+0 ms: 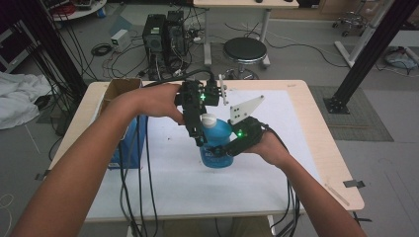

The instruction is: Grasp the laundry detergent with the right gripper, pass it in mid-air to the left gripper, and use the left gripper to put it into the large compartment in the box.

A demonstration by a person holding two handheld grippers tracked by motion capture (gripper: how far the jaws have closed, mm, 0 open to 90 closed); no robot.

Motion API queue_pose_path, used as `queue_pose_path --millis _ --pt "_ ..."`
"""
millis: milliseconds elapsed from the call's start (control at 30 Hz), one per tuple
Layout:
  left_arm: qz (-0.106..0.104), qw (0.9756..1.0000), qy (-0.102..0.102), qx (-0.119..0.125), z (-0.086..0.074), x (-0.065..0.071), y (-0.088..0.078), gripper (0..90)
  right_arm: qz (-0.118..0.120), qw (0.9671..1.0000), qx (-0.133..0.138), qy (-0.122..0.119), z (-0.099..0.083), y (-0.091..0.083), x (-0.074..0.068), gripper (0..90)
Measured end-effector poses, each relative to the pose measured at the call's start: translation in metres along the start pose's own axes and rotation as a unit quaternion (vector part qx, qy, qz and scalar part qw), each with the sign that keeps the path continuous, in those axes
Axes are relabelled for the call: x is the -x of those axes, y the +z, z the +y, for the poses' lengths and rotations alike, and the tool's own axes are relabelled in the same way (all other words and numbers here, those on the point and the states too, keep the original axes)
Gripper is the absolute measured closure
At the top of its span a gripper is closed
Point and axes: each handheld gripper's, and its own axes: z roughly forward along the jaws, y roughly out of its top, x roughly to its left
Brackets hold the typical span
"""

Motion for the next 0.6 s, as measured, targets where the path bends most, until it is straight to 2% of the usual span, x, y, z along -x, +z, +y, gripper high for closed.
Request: queue_pose_path --millis 300,600 --pt "0.003 0.9999 0.01 -0.014 0.007 0.002 0.004 2.8 0.013 0.9999 -0.001 -0.004 0.009 0.008 0.002 45.0" --pt "0.009 0.9995 0.015 -0.024 0.012 0.001 0.009 2.8 0.017 0.9998 0.003 -0.004 0.012 0.009 0.002 45.0"
